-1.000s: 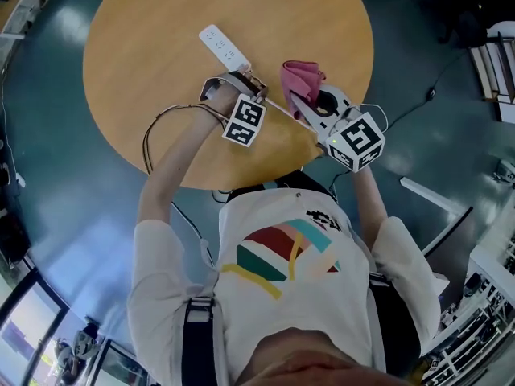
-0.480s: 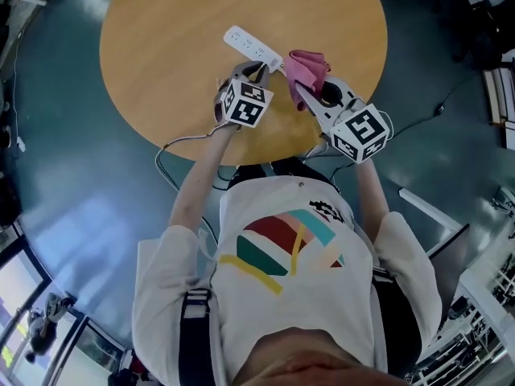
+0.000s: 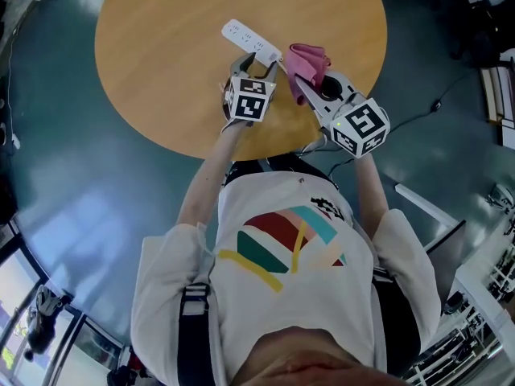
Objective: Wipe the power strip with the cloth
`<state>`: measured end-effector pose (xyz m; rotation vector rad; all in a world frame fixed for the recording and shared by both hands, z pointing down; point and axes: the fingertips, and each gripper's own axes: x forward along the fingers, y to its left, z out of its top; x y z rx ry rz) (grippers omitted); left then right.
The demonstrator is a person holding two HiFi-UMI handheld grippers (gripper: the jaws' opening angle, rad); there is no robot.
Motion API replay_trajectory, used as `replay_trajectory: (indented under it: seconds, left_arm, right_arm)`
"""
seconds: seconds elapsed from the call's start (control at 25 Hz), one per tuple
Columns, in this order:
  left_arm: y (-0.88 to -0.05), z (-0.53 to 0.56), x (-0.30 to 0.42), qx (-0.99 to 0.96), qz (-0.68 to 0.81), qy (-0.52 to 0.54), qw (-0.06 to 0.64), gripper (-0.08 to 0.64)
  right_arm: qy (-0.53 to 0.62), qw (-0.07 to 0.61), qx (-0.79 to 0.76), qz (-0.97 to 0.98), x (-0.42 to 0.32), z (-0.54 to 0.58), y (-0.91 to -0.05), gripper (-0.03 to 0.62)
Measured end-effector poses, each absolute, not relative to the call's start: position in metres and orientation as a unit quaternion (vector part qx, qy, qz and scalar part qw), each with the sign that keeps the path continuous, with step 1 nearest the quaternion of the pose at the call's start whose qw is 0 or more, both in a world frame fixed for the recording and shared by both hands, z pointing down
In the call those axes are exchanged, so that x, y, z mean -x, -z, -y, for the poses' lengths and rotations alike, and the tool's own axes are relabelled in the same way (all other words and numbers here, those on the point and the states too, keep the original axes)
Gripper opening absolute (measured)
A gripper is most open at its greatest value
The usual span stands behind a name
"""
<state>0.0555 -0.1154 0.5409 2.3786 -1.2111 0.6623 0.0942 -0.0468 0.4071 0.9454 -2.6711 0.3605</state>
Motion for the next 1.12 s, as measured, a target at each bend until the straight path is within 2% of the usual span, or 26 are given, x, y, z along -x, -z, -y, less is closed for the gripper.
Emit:
replay_trajectory:
  seconds: [0.24,0.4,0.52,0.72,0.8,0.88,1.12]
  left_arm:
    - [-0.552,0.126,-0.058,-0.845,0.435,-0.229,0.212,0.252]
    - [-0.553,0.118,-0.057,-0.854,0.423,-0.233,0.193,0.249]
    - [-0.553,0.12,-0.056,-0.857,0.427,-0.216,0.191,0.208]
    - [-0.547,0.122,-0.06,-0.856,0.426,-0.226,0.185,0.199]
    - [-0.544,0.121,-0.054,-0.85,0.437,-0.235,0.176,0.163]
    - [-0.539,0.118,-0.037,-0.838,0.465,-0.229,0.172,0.051]
    - [-0.554,0.107,0.017,-0.808,0.506,-0.219,0.21,0.041]
  right_arm:
    - [-0.09,0.195,-0.307,0.927,-0.104,0.07,-0.418,0.038]
    - [-0.04,0.252,-0.258,0.932,-0.098,0.106,-0.423,0.038]
    - [0.0,0.294,-0.197,0.935,-0.075,0.14,-0.43,0.039]
    - [0.168,0.442,-0.069,0.878,-0.027,0.195,-0.467,0.038]
    - [0.233,0.489,-0.018,0.841,-0.011,0.204,-0.485,0.039]
    - [0.279,0.515,0.023,0.81,0.003,0.207,-0.499,0.039]
    - [0.344,0.543,0.077,0.762,0.038,0.217,-0.53,0.039]
